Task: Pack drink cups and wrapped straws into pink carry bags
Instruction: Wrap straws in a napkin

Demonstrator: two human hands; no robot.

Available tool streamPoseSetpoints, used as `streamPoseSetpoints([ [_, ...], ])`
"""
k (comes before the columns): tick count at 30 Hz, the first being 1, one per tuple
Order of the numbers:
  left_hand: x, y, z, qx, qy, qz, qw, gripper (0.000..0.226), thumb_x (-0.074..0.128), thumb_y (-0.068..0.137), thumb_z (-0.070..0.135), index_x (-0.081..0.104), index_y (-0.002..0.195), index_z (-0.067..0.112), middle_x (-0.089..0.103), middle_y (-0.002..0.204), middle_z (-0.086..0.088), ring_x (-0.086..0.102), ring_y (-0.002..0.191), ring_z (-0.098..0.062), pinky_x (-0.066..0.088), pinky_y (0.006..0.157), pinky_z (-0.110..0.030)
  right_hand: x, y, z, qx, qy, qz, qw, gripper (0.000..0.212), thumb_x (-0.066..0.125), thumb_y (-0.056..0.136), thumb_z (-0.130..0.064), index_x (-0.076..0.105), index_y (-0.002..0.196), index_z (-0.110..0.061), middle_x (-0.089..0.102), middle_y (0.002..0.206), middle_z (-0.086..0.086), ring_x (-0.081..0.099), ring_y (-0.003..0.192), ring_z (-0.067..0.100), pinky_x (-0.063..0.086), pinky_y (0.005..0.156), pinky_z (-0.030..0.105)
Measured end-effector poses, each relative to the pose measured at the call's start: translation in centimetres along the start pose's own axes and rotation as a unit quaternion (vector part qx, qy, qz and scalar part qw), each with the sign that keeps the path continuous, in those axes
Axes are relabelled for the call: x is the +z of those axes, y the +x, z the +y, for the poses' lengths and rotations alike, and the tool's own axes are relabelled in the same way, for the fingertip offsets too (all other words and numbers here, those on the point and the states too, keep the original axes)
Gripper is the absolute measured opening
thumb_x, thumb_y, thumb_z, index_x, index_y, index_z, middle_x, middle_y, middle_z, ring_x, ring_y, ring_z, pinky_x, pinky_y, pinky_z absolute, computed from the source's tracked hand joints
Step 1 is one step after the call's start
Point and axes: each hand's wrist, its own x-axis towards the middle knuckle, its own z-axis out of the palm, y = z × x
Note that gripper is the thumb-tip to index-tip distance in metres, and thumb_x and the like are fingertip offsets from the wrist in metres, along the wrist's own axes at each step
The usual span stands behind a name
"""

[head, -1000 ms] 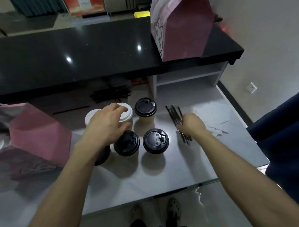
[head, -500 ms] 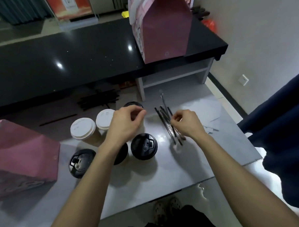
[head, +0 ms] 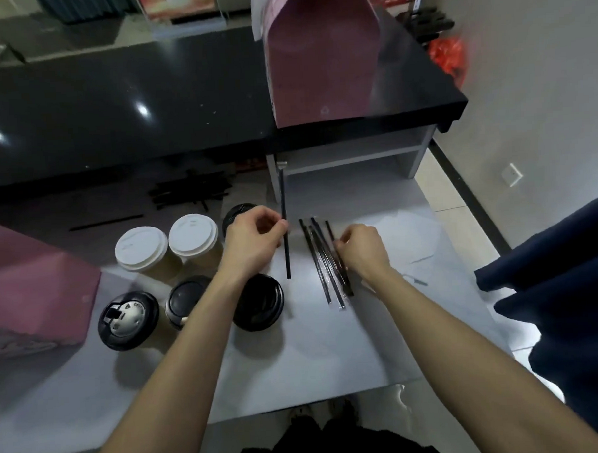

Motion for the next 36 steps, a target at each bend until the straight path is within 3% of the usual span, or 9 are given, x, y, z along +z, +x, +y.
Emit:
streamPoseSetpoints([
  [2,0.1,0.0,-0.3,0.003,-0.014,0.010,1.000,0.006,0.073,0.101,0.022,0.074,0.094,0.021,0.082,0.085,0.002,0.074,0.072,-0.017,0.065,0.086,-0.050,0.5,1.6,-0.4,-0.013,-0.042,-0.030,0.999,0.030,0.072,0.094,-0.021,0.067,0.073,0.000,0.069,0.076,0.019,0.074,0.085,0.039,0.056,0.074,0.036],
  [7,0.9,0.0,-0.3,-0.006,-0.015,0.017,1.000,0.005,0.072,0.102,0.022,0.074,0.098,0.020,0.083,0.087,0.004,0.075,0.073,-0.016,0.064,0.086,-0.045,0.2,3.6,-0.5,-0.010,-0.001,-0.040,0.999,0.020,0.068,0.087,-0.009,0.075,0.076,0.006,0.075,0.076,0.023,0.075,0.073,0.035,0.064,0.072,0.041],
  [11,2.4,0.5,0.0,0.005,-0.025,0.015,1.000,0.007,0.072,0.103,0.021,0.074,0.096,0.021,0.082,0.085,0.005,0.074,0.073,-0.013,0.062,0.085,-0.039,-2.3,3.2,1.2,-0.012,0.195,-0.017,0.981,0.024,0.079,0.094,-0.026,0.076,0.074,-0.013,0.072,0.057,0.002,0.057,0.041,0.010,0.049,0.052,0.029],
  [14,4.6,1.1,0.8,0.006,-0.036,0.010,0.999,0.005,0.074,0.101,0.024,0.078,0.097,0.022,0.082,0.087,0.003,0.077,0.086,-0.017,0.063,0.091,-0.043,-4.8,1.7,1.3,-0.087,0.318,0.029,0.944,0.019,0.082,0.094,-0.036,0.076,0.083,-0.022,0.071,0.059,-0.002,0.060,0.049,0.007,0.046,0.051,0.020],
  [18,7.9,1.5,1.8,-0.021,-0.083,-0.014,0.996,0.006,0.075,0.102,0.023,0.077,0.099,0.018,0.082,0.094,-0.003,0.079,0.096,-0.027,0.063,0.096,-0.052,-6.3,0.8,-0.2,-0.106,0.417,0.011,0.902,0.015,0.085,0.094,-0.028,0.077,0.083,-0.021,0.065,0.057,0.000,0.056,0.048,0.013,0.042,0.046,0.023],
  [23,10.3,1.7,2.5,-0.056,-0.244,-0.086,0.964,0.010,0.055,0.115,0.016,0.057,0.111,0.007,0.080,0.092,-0.015,0.079,0.080,-0.030,0.066,0.073,-0.042,-6.6,0.6,0.2,-0.125,0.390,0.024,0.912,0.013,0.083,0.095,-0.028,0.078,0.087,-0.020,0.068,0.060,-0.003,0.062,0.052,0.009,0.047,0.052,0.023],
  [28,11.5,2.4,2.7,-0.099,-0.229,-0.043,0.967,0.011,0.044,0.118,0.020,0.053,0.115,0.013,0.054,0.077,-0.002,0.041,0.049,-0.007,0.038,0.046,-0.021,-7.6,0.6,4.7,-0.078,0.360,0.050,0.928,0.021,0.077,0.099,-0.038,0.080,0.088,-0.019,0.071,0.060,-0.001,0.054,0.044,0.007,0.042,0.050,0.022],
  [31,11.7,2.6,2.6,-0.104,-0.216,-0.042,0.970,0.029,0.044,0.119,0.033,0.061,0.115,0.011,0.049,0.072,0.004,0.038,0.050,-0.007,0.034,0.046,-0.021,-7.7,0.5,8.3,-0.044,0.177,0.091,0.979,0.023,0.078,0.093,-0.047,0.080,0.088,-0.025,0.074,0.072,-0.006,0.066,0.064,0.009,0.049,0.067,0.028],
  [36,12.5,2.6,2.6,-0.085,-0.176,-0.053,0.979,0.031,0.042,0.119,0.026,0.067,0.108,0.012,0.047,0.071,0.002,0.036,0.052,-0.009,0.030,0.049,-0.026,-5.9,-0.3,11.0,-0.015,-0.048,-0.004,0.999,0.031,0.082,0.083,-0.049,0.077,0.105,-0.027,0.066,0.106,-0.007,0.065,0.096,0.021,0.052,0.082,0.034],
])
